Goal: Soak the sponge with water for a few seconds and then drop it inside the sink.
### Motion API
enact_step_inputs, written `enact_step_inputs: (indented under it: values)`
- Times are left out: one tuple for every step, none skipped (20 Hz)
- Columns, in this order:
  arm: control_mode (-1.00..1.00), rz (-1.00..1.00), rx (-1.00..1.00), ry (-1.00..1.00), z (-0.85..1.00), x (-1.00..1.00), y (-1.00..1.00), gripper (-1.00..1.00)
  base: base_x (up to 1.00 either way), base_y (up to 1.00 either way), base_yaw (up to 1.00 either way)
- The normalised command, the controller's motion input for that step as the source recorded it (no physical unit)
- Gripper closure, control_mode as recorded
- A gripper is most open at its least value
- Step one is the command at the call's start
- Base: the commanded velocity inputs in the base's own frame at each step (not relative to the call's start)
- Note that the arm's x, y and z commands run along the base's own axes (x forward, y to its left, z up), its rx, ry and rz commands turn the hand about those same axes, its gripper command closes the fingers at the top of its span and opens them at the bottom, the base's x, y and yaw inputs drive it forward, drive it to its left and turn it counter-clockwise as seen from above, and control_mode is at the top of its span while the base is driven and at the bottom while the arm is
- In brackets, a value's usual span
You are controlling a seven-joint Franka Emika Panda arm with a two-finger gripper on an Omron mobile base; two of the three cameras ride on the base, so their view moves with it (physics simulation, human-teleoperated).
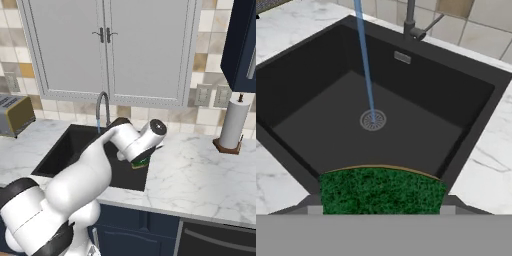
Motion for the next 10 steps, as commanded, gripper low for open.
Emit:
enact_step_inputs:
  values:
    - [-1.0,0.0,0.09,-0.04,0.0,0.07,0.29,1.0,0.0,0.0,0.0]
    - [-1.0,0.0,0.08,-0.04,0.0,0.08,0.29,1.0,0.0,0.0,0.0]
    - [-1.0,0.0,0.07,-0.03,0.0,0.12,0.3,1.0,0.0,0.0,0.0]
    - [-1.0,0.0,0.07,-0.02,0.0,0.15,0.3,1.0,0.0,0.0,0.0]
    - [-1.0,0.0,0.07,-0.03,0.0,0.17,0.31,1.0,0.0,0.0,0.0]
    - [-1.0,0.0,0.06,-0.01,0.0,0.19,0.3,1.0,0.0,0.0,0.0]
    - [-1.0,0.0,0.05,-0.02,0.0,0.19,0.31,1.0,0.0,0.0,0.0]
    - [-1.0,0.0,0.05,-0.03,0.0,0.19,0.34,1.0,0.0,0.0,0.0]
    - [-1.0,0.0,0.04,-0.03,0.0,0.19,0.35,1.0,0.0,0.0,0.0]
    - [-1.0,0.0,0.04,-0.03,0.0,0.19,0.34,1.0,0.0,0.0,0.0]
